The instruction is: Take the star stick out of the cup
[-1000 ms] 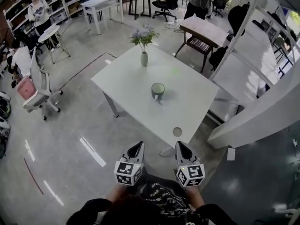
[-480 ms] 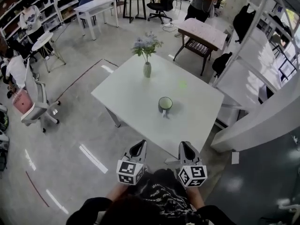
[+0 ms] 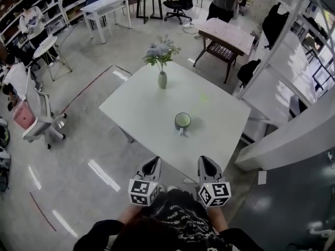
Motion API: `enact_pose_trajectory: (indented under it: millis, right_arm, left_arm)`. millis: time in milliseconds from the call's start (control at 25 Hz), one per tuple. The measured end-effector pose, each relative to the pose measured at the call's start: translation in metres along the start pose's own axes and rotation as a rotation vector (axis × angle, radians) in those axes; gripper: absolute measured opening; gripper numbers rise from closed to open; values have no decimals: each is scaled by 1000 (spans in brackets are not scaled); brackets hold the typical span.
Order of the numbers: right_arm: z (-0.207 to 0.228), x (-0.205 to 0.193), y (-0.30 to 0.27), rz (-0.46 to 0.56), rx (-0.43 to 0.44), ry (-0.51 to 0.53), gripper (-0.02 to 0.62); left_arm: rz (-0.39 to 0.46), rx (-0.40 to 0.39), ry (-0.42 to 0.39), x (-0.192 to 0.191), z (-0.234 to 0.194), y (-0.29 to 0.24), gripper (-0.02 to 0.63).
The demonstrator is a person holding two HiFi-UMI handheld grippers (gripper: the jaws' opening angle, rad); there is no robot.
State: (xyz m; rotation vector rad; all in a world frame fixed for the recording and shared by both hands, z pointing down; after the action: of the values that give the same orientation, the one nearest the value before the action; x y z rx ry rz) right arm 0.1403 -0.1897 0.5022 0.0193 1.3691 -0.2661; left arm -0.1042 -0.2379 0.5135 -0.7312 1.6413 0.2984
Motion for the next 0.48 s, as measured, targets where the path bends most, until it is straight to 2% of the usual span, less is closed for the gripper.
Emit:
enact_pose_trajectory:
  millis: [160,360,480]
  right_arm:
    - [24,16,-18,16,26,0,45]
    - [44,30,-47,-2,67,-8,43]
    - [48,38,-66,7,88,0,75]
  left_arm:
    - [22,5,7,10,9,-20,20]
    - [2,33,-9,7,12,-27,20]
    - [0,62,-4,6,7,-24,20]
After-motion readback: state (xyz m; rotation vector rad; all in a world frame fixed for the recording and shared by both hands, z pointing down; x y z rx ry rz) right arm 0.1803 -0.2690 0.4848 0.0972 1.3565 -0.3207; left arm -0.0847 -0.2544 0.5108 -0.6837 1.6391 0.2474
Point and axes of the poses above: the fingertips, and each gripper's own axes: y backward along the fingers, z to its right, x out of its top, the point moved 10 cm from there along y, backward along the fingers, and after that the axes turned 7 degrees about z, right-handed, at the moved point
